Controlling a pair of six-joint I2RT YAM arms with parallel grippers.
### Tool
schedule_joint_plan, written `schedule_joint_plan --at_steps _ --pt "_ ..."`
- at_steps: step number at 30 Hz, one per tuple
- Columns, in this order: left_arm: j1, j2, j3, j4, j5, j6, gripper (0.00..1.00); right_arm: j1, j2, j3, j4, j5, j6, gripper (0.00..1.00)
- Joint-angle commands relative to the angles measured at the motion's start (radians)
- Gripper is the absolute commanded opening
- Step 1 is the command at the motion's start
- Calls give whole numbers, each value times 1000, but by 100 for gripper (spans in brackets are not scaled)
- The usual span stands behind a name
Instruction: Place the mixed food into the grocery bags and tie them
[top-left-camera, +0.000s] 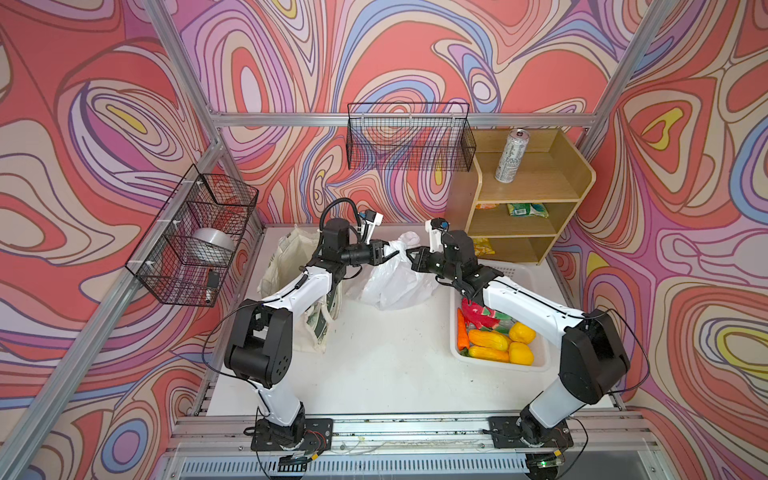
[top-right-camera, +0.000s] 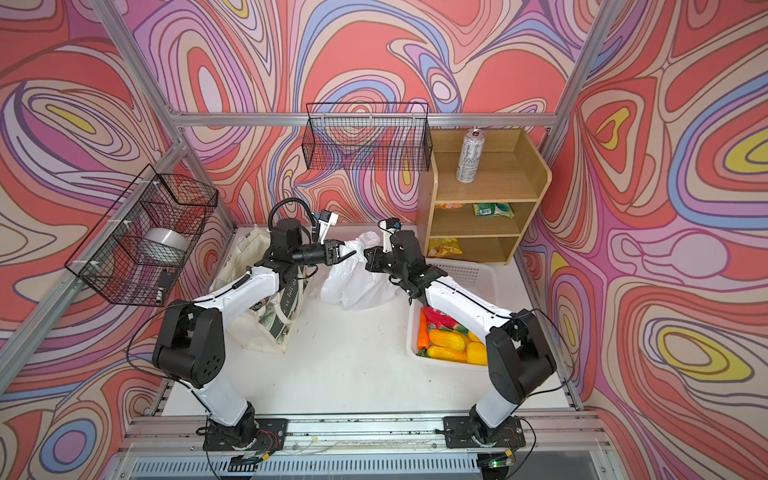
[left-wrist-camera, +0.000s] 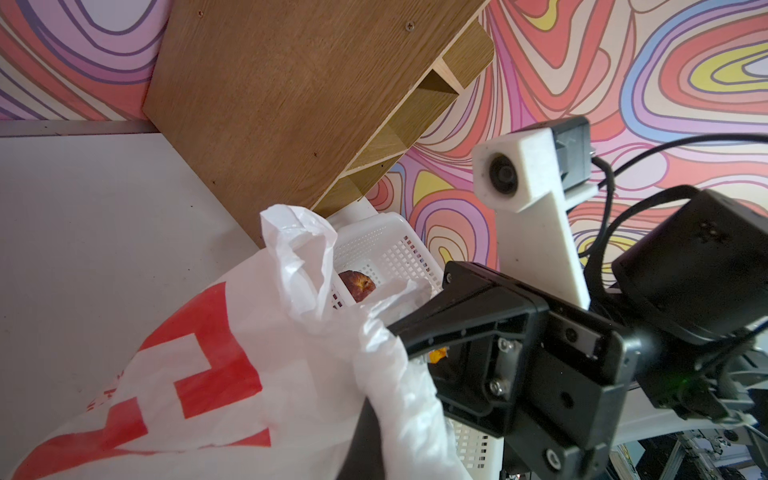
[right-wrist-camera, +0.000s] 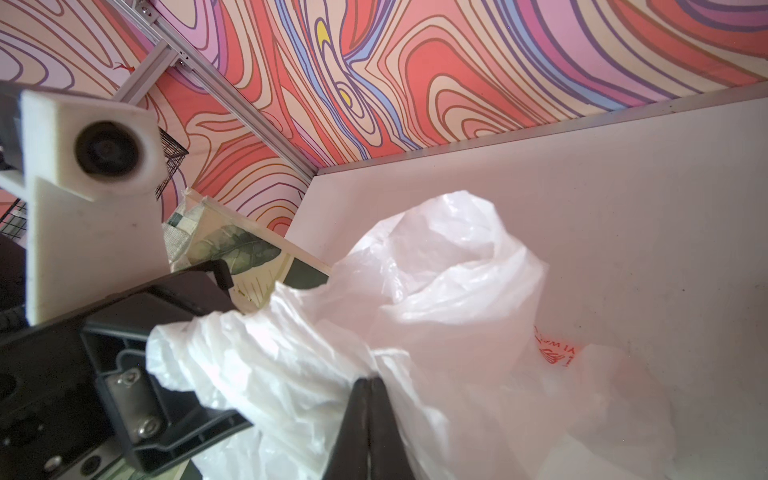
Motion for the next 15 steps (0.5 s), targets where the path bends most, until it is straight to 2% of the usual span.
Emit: schedule_joint_plan --at_steps 1,4,12,15 --pt "16 -11 11 129 61 -21 5 -36 -6 -31 -114 47 17 0" --pt "16 -11 9 126 74 -15 0 -55 -16 -39 -115 33 37 0" --pt "20 -16 18 76 132 29 0 -147 -49 -79 -81 -10 203 0" --pt "23 -12 13 98 140 15 0 -156 -33 -59 -94 -32 205 0"
